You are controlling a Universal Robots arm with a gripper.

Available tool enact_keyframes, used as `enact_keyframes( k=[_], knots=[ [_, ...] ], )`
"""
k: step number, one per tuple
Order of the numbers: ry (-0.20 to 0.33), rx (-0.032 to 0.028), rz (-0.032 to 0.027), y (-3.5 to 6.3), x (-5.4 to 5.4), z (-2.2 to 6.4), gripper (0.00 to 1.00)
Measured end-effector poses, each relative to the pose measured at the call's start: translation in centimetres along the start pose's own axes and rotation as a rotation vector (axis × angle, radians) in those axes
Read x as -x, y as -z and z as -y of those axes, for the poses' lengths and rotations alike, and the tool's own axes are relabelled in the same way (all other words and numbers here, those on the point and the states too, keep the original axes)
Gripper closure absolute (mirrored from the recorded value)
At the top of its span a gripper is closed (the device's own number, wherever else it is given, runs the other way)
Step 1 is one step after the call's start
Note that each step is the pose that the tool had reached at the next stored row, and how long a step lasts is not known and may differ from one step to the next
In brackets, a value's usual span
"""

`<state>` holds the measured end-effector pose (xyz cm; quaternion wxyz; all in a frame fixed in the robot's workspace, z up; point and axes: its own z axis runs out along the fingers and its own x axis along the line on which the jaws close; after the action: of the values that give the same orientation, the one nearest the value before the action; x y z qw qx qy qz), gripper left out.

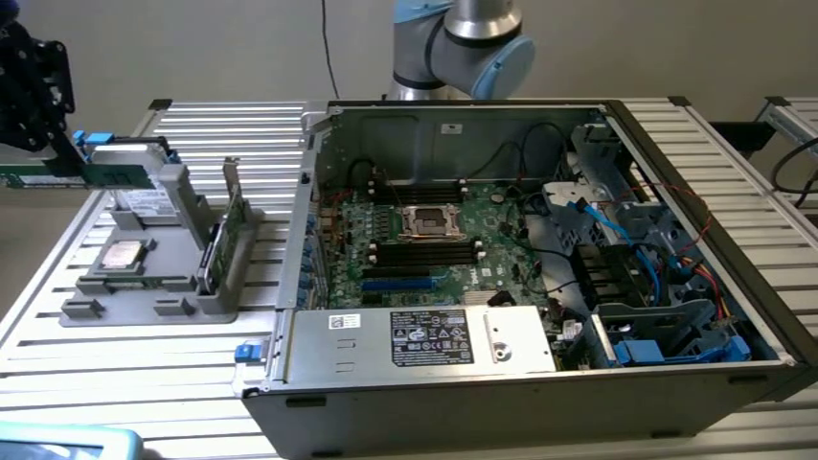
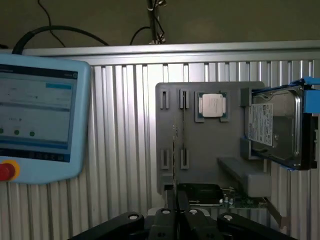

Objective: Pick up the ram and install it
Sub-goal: 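Pick up the ram and move it above insertion slot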

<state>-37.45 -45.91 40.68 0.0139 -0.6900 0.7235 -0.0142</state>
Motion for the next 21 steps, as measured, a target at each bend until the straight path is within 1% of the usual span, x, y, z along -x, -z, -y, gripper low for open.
enact_keyframes(
  k=[3,6,13,16,18,21],
  knots=[
    [0.000,0.0002,0.0074,0.69,-0.2,1.39,0.87],
    [-0.001,0.0009,0.0191,1.06,-0.4,2.80,0.87],
    [-0.002,0.0022,0.0492,1.04,-0.8,5.99,0.87],
    [-0.002,0.0027,0.0594,0.98,-1.0,7.39,0.87],
    [-0.003,0.0029,0.0639,0.95,-1.0,8.29,0.87],
    [-0.003,0.0030,0.0667,0.86,-1.2,9.68,0.87]
  ],
)
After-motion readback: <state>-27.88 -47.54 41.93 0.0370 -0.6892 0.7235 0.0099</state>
